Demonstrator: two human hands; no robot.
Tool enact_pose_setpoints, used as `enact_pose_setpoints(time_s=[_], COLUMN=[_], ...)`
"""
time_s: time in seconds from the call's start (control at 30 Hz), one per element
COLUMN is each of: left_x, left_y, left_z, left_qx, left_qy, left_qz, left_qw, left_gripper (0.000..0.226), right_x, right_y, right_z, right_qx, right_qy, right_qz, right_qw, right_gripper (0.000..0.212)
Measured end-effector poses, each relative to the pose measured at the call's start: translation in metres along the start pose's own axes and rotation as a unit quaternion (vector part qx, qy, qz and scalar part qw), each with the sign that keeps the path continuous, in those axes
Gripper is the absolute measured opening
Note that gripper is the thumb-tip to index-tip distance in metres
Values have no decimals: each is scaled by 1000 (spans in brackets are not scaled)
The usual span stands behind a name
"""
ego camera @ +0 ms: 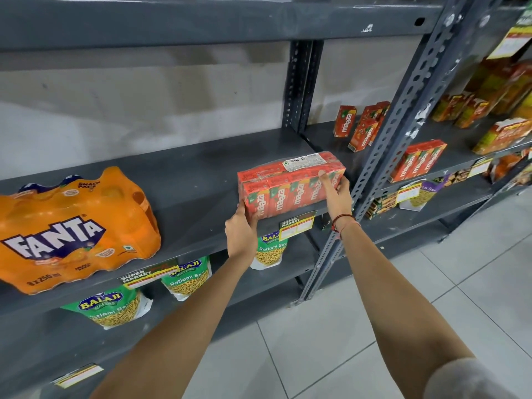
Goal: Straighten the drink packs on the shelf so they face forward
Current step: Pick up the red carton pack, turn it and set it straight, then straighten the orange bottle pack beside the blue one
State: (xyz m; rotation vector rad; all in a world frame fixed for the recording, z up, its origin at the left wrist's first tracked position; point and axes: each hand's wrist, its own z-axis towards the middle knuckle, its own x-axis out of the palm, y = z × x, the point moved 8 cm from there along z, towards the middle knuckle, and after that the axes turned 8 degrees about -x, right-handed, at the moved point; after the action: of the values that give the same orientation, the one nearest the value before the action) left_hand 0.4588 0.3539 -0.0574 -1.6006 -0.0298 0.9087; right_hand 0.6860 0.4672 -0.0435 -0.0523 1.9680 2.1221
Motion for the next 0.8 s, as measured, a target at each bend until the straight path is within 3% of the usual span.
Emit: enact_pose_setpoints(time_s=[0.17, 0.27, 0.33, 0.63, 0.73, 0.8], left_x=[-12, -40, -72, -239, -287, -311], left_y=[-5, 12, 36, 145, 166, 180], left_z=[-11, -26, -37, -73, -81, -81], left_qx=[22, 4, -4, -79, -89, -96], left_qy=[71, 50, 13, -176, -272, -314], left_qz=[-64, -92, -83, -86, -109, -127], left_qw=[995, 994, 996, 977, 952, 936], left_gripper=[42, 46, 43, 27, 26, 40], right_x=[-5, 3, 29, 201, 238, 261], right_y=[9, 20, 37, 85, 94, 91], right_z=[-21, -55, -86, -192, -209, -217], right_qx=[-45, -100, -156, -278, -276, -237], right_qy=[-60, -131, -130, 129, 193, 253], right_qz=[-2, -29, -40, -21, -12, -16], right_qw=[997, 986, 978, 952, 942, 938], right_gripper=[64, 63, 57, 47, 57, 72])
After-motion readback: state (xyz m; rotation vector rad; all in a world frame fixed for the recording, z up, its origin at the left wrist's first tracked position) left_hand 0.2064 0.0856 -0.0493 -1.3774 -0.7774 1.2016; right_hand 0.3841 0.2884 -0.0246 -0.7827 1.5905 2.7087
